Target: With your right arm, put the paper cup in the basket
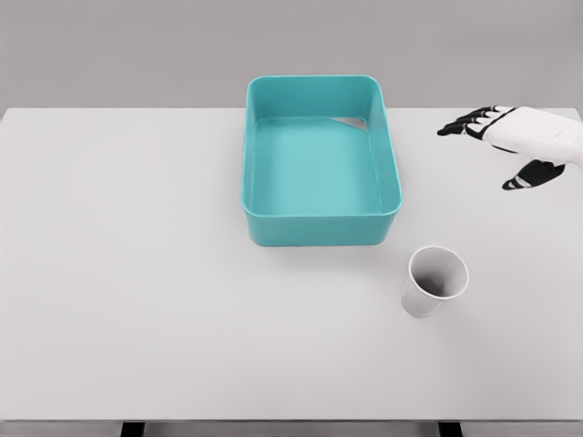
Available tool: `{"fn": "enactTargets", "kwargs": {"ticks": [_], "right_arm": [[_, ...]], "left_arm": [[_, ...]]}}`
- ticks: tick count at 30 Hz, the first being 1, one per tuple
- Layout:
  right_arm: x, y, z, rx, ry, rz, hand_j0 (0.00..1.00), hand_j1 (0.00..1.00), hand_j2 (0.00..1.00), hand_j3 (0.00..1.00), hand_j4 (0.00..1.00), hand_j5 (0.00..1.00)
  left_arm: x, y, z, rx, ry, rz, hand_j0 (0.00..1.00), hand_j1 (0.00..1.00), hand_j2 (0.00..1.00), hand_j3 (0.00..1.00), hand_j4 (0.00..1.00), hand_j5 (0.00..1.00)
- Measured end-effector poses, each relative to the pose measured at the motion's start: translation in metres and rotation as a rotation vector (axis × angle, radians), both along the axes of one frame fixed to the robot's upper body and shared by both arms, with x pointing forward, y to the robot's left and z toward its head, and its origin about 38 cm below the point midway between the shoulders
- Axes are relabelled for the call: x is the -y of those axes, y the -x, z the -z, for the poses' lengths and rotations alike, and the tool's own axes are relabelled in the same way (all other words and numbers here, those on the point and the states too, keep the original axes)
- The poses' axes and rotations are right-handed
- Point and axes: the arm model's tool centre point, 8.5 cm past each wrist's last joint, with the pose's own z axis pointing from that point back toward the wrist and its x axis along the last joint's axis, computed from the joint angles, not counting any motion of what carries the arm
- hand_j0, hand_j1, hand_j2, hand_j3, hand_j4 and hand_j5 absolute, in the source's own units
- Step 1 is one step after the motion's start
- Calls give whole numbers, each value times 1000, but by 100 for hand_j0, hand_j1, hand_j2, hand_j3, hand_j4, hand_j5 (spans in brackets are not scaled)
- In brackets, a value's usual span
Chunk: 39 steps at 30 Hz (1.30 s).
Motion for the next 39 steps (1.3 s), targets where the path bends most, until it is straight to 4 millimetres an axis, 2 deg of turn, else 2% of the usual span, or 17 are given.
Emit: {"fn": "enactTargets", "kwargs": {"ticks": [6,8,10,14,16,18,25,29,39], "right_arm": [[3,1,-2,-12,-2,5,100,100,100,100,100,100],[9,5,-3,-73,-36,5,100,100,100,100,100,100],[15,8,-7,-138,-156,-20,100,100,100,100,100,100],[43,19,15,-265,-438,-34,100,100,100,100,100,100],[49,23,26,-298,-507,-27,100,100,100,100,100,100],[52,24,29,-309,-538,-25,100,100,100,100,100,100],[56,38,58,-396,-519,-8,100,100,100,100,100,100],[54,55,71,-458,-474,-19,100,100,100,100,100,100],[38,67,89,-535,-463,-60,100,100,100,100,100,100]], "left_arm": [[0,0,0,0,0,0,100,100,100,100,100,100],[0,0,0,0,0,0,100,100,100,100,100,100],[0,0,0,0,0,0,100,100,100,100,100,100],[0,0,0,0,0,0,100,100,100,100,100,100],[0,0,0,0,0,0,100,100,100,100,100,100],[0,0,0,0,0,0,100,100,100,100,100,100],[0,0,0,0,0,0,100,100,100,100,100,100],[0,0,0,0,0,0,100,100,100,100,100,100],[0,0,0,0,0,0,100,100,100,100,100,100]]}}
